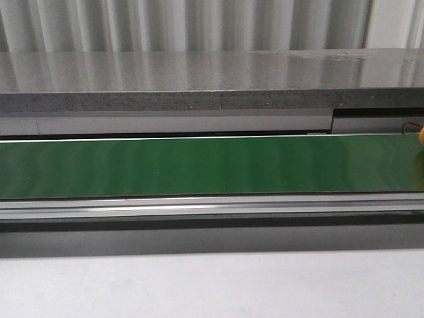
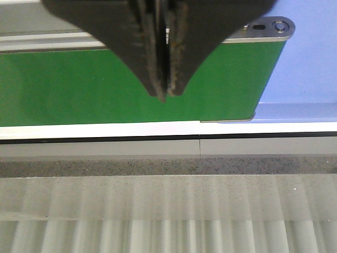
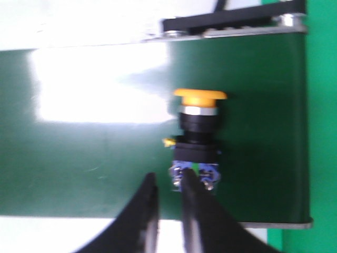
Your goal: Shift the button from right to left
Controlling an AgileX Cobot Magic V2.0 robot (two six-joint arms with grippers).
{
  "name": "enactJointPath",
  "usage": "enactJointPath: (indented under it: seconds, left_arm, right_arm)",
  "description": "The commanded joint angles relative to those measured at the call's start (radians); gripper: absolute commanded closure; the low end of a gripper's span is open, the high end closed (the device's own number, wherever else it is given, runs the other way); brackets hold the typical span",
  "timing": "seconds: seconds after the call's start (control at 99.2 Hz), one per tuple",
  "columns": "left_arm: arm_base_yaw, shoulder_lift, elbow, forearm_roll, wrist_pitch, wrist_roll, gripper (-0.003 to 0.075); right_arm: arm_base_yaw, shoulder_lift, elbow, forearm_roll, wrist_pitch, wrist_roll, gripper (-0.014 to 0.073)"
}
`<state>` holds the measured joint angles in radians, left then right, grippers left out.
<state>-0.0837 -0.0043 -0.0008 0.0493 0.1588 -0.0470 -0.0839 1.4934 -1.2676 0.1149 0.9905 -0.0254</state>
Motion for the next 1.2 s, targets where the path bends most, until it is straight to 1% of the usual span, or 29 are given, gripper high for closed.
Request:
enactJointPath:
  seconds: [0.0, 0.02, 0.06, 0.282, 0.504, 0.645, 0.837, 0.988, 1.19]
  left_arm:
    - [-0.001, -0.035, 0.023, -0.008, -0.078, -0.010, 0.0740]
    - [-0.001, -0.035, 0.023, -0.008, -0.078, -0.010, 0.0740]
    - [-0.001, -0.035, 0.023, -0.008, -0.078, -0.010, 0.0740]
    - [-0.001, -0.035, 0.023, -0.008, -0.078, -0.010, 0.0740]
    - [-0.001, -0.035, 0.023, -0.008, -0.078, -0.010, 0.0740]
    - [-0.001, -0.035, 0.023, -0.008, -0.078, -0.010, 0.0740]
    - [-0.001, -0.035, 0.023, -0.008, -0.078, -0.010, 0.0740]
    - [-0.001, -0.035, 0.023, -0.008, -0.078, -0.010, 0.0740]
    - [-0.001, -0.035, 0.023, -0.008, -0.078, -0.010, 0.0740]
  right_arm:
    - [0.039, -0.082, -0.010, 0.012, -0.033, -0.017, 0.0648]
    - [0.045, -0.093, -0.005, 0.012, -0.039, -0.017, 0.0669]
    - [0.059, -0.116, 0.009, 0.012, -0.049, -0.017, 0.0657]
    - [0.100, -0.261, 0.127, 0.008, -0.112, -0.017, 0.0662]
    - [0.099, -0.439, 0.255, 0.005, -0.160, -0.022, 0.0662]
    - [0.099, -0.557, 0.329, 0.005, -0.202, -0.050, 0.0662]
    - [0.099, -0.705, 0.406, 0.018, -0.211, -0.054, 0.0662]
    - [0.099, -0.830, 0.465, 0.018, -0.264, -0.054, 0.0662]
    - [0.099, -0.984, 0.564, 0.018, -0.292, -0.054, 0.0662]
